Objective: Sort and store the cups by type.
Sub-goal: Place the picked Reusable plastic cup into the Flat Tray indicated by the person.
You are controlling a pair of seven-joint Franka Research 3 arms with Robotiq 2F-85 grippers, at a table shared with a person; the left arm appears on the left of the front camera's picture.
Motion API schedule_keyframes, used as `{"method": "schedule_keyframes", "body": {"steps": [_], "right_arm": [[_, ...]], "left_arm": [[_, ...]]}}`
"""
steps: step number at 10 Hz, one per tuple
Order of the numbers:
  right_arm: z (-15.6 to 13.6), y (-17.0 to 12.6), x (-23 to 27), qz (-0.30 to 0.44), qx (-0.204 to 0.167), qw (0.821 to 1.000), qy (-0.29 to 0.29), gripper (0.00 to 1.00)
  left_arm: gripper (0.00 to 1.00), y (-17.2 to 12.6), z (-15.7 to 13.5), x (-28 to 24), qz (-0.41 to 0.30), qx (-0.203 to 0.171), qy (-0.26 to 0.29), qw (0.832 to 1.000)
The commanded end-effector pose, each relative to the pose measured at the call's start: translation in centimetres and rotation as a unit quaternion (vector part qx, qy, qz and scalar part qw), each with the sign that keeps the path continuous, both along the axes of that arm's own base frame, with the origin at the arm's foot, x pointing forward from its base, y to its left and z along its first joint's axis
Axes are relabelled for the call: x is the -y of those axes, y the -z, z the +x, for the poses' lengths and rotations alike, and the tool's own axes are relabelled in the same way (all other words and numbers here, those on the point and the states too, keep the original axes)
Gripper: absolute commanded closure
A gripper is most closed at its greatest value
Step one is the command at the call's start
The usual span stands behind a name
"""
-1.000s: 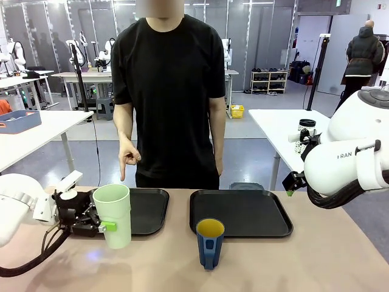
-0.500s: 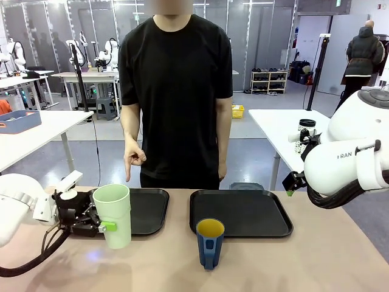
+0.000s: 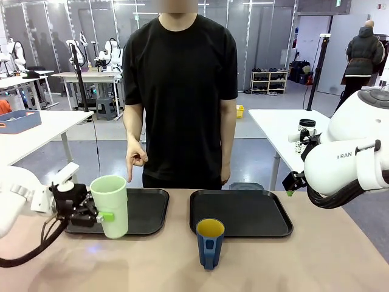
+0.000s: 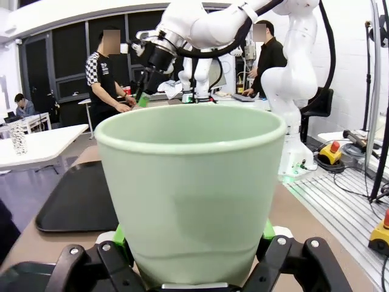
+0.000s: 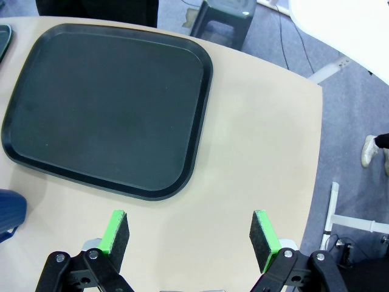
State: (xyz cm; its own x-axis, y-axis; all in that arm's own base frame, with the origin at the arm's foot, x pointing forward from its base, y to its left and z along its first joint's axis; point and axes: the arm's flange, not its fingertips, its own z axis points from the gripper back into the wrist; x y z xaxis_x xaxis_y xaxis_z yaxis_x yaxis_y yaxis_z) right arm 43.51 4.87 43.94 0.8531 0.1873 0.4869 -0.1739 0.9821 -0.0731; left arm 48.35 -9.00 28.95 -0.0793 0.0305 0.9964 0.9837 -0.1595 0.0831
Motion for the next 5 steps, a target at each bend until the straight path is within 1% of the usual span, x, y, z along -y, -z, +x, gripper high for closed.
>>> {"method": "schedule_keyframes", "body": {"steps": [1, 2, 4, 5], "right_arm": [[-0.1, 0.2, 0.0, 0.0, -0.001, 1.0, 0.0, 0.0], [-0.1, 0.2, 0.0, 0.0, -0.001, 1.0, 0.0, 0.0], [-0.1, 0.2, 0.0, 0.0, -0.001, 1.0, 0.0, 0.0], [-0.1, 0.2, 0.0, 0.0, -0.001, 1.0, 0.0, 0.0]], "left_arm": [[0.15, -2.5, 3.7, -1.5, -0.006, 0.023, -0.018, 1.0], [0.15, -3.3, 5.9, -2.0, 0.0, 0.03, -0.005, 1.0], [0.15, -4.5, 10.7, -2.7, -0.013, 0.028, -0.005, 1.0], [0.15, -4.8, 12.5, -3.1, -0.008, 0.027, -0.017, 0.999]]}}
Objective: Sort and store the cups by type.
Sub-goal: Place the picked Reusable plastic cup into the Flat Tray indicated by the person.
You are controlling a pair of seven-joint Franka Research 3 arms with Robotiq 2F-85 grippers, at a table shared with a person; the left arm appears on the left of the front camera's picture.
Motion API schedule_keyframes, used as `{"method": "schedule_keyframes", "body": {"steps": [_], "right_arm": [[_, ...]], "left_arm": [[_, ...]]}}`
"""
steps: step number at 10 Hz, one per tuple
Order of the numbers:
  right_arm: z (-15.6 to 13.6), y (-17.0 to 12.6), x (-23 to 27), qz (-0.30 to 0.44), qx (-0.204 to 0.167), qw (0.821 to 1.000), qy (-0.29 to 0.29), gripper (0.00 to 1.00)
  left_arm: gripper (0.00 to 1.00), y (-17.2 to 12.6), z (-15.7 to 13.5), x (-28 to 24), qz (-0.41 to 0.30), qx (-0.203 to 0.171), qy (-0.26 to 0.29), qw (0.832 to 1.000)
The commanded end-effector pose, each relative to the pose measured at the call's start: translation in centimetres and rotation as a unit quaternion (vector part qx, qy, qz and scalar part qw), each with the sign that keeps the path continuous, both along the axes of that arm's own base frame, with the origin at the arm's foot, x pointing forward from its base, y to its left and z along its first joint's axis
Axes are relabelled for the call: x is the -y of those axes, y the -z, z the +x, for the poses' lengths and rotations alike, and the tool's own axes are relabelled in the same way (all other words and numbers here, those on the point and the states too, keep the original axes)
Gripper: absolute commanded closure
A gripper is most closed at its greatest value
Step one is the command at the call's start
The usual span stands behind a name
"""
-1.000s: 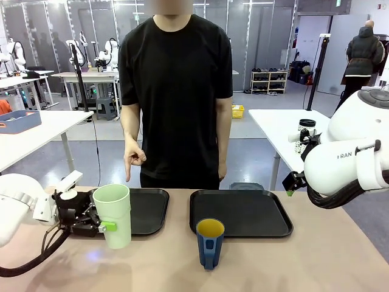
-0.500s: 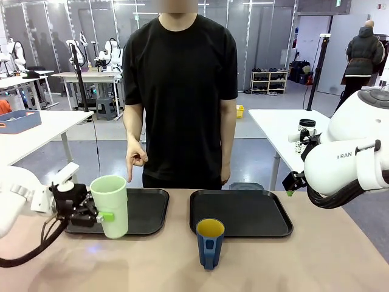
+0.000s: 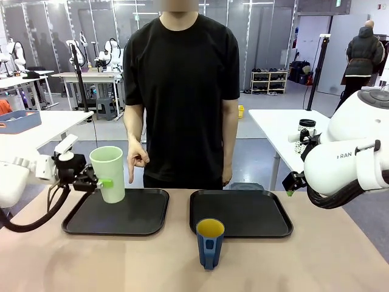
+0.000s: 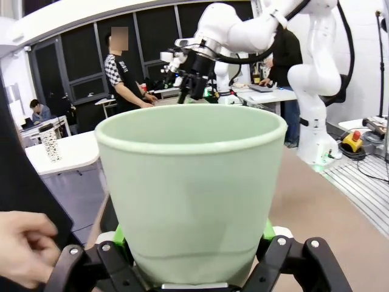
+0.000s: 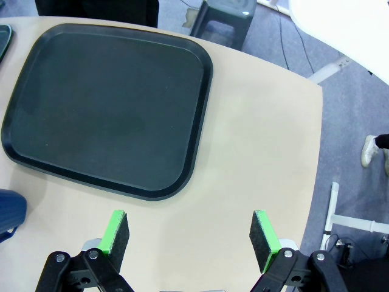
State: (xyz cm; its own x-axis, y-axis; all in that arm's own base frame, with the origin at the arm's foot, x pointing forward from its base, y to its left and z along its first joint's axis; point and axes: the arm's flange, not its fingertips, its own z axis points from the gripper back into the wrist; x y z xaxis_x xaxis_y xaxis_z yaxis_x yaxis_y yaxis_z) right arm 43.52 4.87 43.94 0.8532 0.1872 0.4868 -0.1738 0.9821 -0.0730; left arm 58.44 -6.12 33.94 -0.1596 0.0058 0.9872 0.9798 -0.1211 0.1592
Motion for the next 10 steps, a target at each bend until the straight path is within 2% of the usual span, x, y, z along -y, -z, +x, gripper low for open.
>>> {"method": "schedule_keyframes", "body": {"steps": [1, 3, 10], "right_arm": [[-0.1, 0.2, 0.0, 0.0, -0.001, 1.0, 0.0, 0.0], [-0.1, 0.2, 0.0, 0.0, -0.001, 1.0, 0.0, 0.0], [-0.1, 0.2, 0.0, 0.0, -0.001, 1.0, 0.0, 0.0]], "left_arm": [[0.15, 0.0, 3.9, -0.6, -0.024, -0.019, -0.012, 0.999], [0.15, -0.3, 5.4, -0.8, -0.019, -0.017, -0.007, 1.0], [0.15, 0.4, 5.0, -1.0, -0.006, -0.007, -0.014, 1.0]]}}
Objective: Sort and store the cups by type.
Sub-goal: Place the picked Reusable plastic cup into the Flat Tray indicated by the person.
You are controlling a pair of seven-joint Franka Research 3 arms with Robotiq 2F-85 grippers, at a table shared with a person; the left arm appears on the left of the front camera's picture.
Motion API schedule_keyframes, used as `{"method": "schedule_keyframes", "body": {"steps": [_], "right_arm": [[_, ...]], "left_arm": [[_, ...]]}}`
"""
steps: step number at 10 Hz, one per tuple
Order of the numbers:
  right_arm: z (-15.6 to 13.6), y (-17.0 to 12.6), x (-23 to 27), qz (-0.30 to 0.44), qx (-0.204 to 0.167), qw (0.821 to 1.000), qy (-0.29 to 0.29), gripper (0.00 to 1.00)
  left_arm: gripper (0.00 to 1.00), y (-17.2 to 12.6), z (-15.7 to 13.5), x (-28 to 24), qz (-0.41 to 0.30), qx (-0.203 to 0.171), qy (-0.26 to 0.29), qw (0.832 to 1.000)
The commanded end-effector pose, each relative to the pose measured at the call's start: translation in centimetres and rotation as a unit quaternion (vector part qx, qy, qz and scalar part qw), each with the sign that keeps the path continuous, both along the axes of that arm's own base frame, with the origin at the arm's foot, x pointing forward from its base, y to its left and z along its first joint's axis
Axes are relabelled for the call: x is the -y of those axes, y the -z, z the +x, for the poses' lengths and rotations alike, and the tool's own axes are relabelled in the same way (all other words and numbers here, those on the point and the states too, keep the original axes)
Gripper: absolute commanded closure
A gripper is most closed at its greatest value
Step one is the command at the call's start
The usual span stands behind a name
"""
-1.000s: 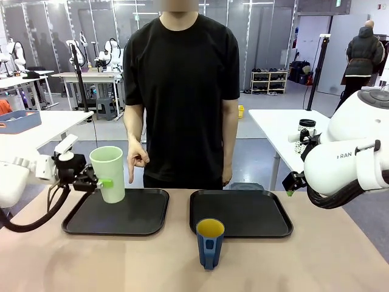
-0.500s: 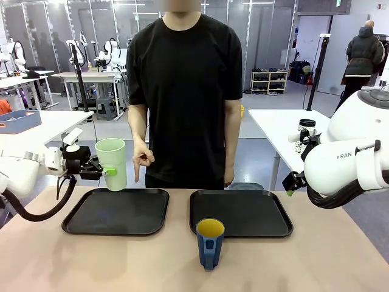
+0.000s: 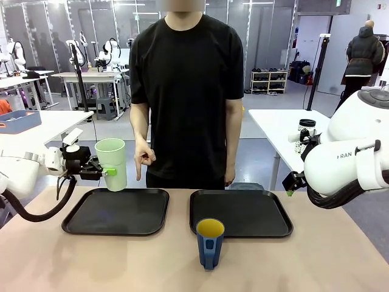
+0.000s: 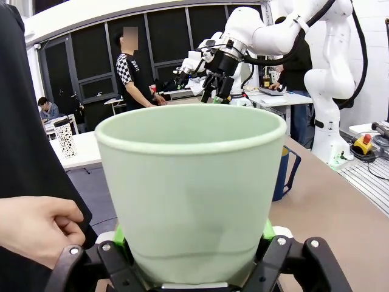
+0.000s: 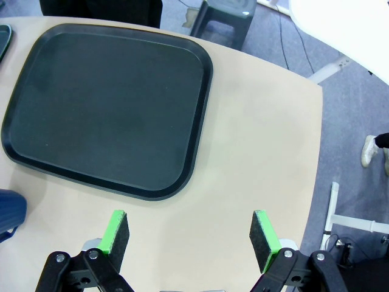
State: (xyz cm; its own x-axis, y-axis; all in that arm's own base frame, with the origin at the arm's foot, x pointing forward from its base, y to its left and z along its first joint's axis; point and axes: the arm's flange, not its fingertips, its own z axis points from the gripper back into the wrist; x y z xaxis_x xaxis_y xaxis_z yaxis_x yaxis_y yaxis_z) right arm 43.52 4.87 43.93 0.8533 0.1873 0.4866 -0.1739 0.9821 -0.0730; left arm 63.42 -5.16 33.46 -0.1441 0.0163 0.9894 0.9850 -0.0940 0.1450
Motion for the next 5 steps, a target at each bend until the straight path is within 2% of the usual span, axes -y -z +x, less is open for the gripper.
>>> {"method": "schedule_keyframes", "body": {"steps": [1, 5], "right_arm": [[-0.1, 0.2, 0.0, 0.0, -0.001, 1.0, 0.0, 0.0], [-0.1, 0.2, 0.0, 0.0, -0.001, 1.0, 0.0, 0.0]], "left_arm": [[0.15, 0.0, 0.0, 0.0, 0.0, 0.0, 0.0, 1.0], [0.15, 4.7, 2.0, -1.5, 0.002, -0.011, 0.02, 1.0]]}}
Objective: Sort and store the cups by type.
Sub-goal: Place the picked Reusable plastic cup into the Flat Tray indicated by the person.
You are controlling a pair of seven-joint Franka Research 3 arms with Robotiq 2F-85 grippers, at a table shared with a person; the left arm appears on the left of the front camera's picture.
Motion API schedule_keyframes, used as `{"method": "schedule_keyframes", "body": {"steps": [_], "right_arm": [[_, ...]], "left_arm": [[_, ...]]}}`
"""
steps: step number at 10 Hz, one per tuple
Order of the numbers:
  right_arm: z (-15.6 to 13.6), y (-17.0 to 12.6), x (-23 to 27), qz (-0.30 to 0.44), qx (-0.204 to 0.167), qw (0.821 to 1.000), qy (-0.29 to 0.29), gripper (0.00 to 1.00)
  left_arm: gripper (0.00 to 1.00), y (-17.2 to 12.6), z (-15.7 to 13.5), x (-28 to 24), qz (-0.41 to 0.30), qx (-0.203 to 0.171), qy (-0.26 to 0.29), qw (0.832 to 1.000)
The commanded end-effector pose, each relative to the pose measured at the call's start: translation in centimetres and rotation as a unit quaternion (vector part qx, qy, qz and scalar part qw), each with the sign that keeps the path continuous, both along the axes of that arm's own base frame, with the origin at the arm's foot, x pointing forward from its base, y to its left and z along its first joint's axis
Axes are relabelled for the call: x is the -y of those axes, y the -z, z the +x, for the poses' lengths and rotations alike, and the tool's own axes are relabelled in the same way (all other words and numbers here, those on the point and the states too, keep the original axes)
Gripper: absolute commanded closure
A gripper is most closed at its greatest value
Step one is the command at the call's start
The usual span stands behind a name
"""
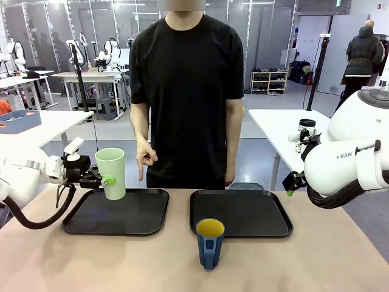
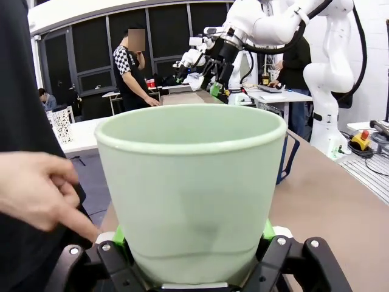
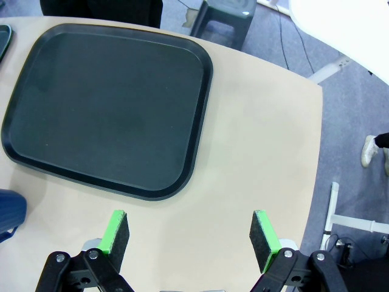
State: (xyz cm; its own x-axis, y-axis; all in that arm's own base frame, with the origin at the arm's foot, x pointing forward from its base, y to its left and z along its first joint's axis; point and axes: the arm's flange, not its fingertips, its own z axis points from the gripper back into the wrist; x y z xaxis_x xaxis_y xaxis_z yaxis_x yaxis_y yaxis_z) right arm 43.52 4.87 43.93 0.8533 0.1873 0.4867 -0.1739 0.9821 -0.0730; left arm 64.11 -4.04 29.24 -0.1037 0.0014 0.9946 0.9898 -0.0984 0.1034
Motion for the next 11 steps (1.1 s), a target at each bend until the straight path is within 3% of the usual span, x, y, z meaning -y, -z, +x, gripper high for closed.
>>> {"method": "schedule_keyframes", "body": {"steps": [1, 5, 8, 11], "right_arm": [[-0.1, 0.2, 0.0, 0.0, -0.001, 1.0, 0.0, 0.0], [-0.1, 0.2, 0.0, 0.0, -0.001, 1.0, 0.0, 0.0], [-0.1, 0.2, 0.0, 0.0, -0.001, 1.0, 0.0, 0.0], [-0.1, 0.2, 0.0, 0.0, -0.001, 1.0, 0.0, 0.0]], "left_arm": [[0.15, 1.6, 1.9, -0.8, -0.009, 0.011, 0.024, 1.0], [0.15, 5.7, 3.7, -1.5, -0.013, 0.013, 0.043, 0.999], [0.15, 7.4, 3.9, -1.3, -0.013, 0.034, 0.05, 0.998], [0.15, 8.4, 4.0, -1.1, -0.007, 0.023, 0.049, 0.999]]}}
